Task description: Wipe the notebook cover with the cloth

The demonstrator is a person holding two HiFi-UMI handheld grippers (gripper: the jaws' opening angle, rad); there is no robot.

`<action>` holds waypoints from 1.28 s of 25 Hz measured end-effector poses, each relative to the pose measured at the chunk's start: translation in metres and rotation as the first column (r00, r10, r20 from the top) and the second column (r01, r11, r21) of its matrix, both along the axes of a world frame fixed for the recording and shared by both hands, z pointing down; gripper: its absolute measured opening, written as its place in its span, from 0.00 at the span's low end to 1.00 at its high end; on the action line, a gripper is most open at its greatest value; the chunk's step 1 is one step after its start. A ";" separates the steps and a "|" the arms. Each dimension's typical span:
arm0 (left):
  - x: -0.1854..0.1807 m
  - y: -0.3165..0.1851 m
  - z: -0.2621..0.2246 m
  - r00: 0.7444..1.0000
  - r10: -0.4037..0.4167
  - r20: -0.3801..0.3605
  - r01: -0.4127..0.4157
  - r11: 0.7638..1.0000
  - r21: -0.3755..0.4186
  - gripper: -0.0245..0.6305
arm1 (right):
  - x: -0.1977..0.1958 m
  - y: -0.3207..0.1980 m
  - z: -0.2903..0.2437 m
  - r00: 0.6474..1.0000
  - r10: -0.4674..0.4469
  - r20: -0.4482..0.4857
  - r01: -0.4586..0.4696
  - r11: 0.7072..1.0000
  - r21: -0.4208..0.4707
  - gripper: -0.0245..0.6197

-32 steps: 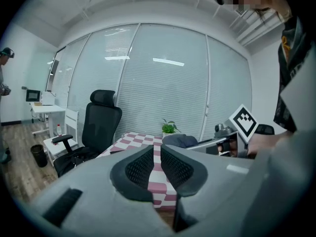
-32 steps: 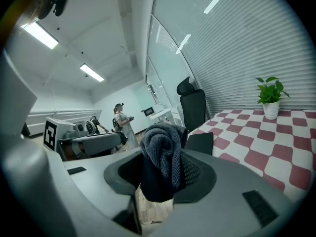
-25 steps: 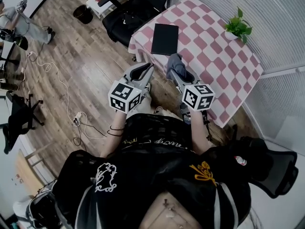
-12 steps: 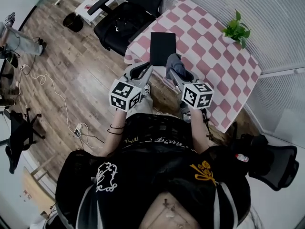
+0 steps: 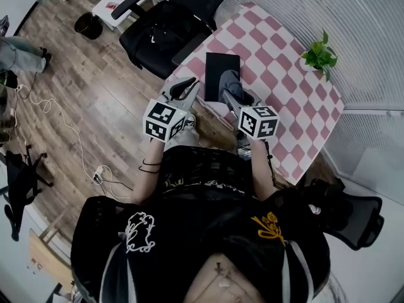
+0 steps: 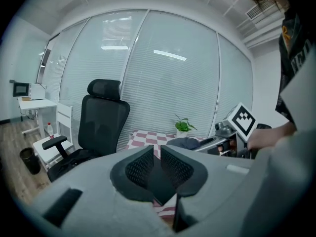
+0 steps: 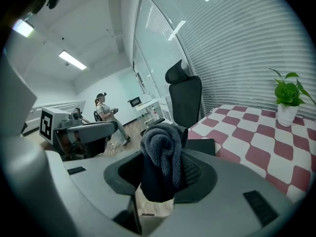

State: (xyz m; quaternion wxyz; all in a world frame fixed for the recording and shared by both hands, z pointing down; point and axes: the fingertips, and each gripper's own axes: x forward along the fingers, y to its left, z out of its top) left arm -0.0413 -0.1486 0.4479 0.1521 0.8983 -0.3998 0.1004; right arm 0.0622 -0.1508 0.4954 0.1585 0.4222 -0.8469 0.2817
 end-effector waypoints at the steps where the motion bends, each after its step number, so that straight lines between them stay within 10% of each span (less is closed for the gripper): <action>1: -0.004 -0.004 0.000 1.000 -0.002 -0.005 0.002 1.000 -0.008 0.10 | -0.003 -0.005 0.000 1.000 -0.004 -0.012 0.004 1.000 -0.005 0.25; 20: -0.034 -0.074 0.028 0.999 0.024 -0.021 -0.025 0.997 -0.068 0.10 | -0.046 -0.125 0.100 0.969 -0.138 -0.203 0.108 0.983 -0.151 0.25; 32: -0.042 -0.076 0.036 1.000 0.007 -0.023 -0.009 0.995 -0.095 0.10 | -0.044 -0.149 0.152 0.994 0.017 -0.105 -0.047 0.955 -0.293 0.25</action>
